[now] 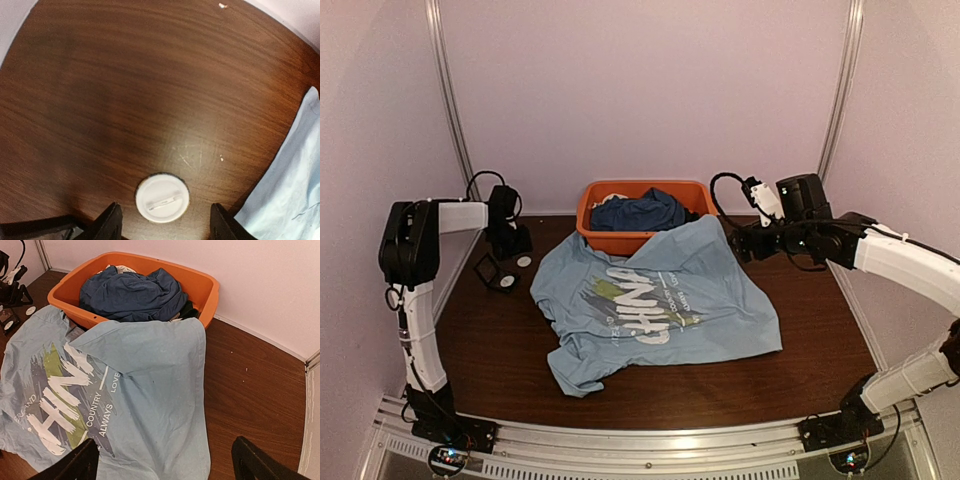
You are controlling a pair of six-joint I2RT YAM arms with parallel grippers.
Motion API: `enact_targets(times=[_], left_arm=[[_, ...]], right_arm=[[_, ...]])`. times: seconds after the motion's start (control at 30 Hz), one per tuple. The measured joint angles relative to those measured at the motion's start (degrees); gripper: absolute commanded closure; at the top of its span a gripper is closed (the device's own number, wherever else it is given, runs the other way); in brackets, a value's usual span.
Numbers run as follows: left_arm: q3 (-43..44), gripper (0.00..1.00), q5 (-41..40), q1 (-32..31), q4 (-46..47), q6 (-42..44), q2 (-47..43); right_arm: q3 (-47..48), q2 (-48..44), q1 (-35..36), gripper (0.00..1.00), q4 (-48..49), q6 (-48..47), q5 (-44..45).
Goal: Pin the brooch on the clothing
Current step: Pick up the brooch from the corner of the board.
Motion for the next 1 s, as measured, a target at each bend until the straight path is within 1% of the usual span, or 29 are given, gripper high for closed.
enact_targets(times=[0.27,0.47,0.57,0.63,0.67,0.9,1.0], left_arm=[[3.1,0.43,-2.5,0.0,0.2,4.5,0.6],[3.7,0.54,-2.6,0.0,0.0,6.3,3.3],[3.7,0.62,-2.6,-0.1,-0.1,7.3,4.0],[4.0,0.68,-2.6,-0.2,-0.1,8.0,4.2],[4.1,0.70,-2.6,-0.3,-0.1,8.4,4.4],[4.5,0.71,-3.1,-1.1,-0.1,10.4,5.1],[5.0,0.76,-3.4,-1.6,0.0,11.2,5.6]], right_arm=[[0.0,0.7,0.2,0.06,0.0,0.0,0.0],[0.0,1.2,0.3,0.05,-0.1,0.0,0.2],[0.0,1.2,0.4,0.05,-0.1,0.1,0.2],[0.0,1.2,0.5,0.05,-0.1,0.1,0.2],[0.0,1.2,0.6,0.05,-0.1,0.1,0.3],[0.0,1.3,0.6,0.04,-0.1,0.1,0.4],[0.0,1.2,0.6,0.04,-0.2,0.1,0.5]])
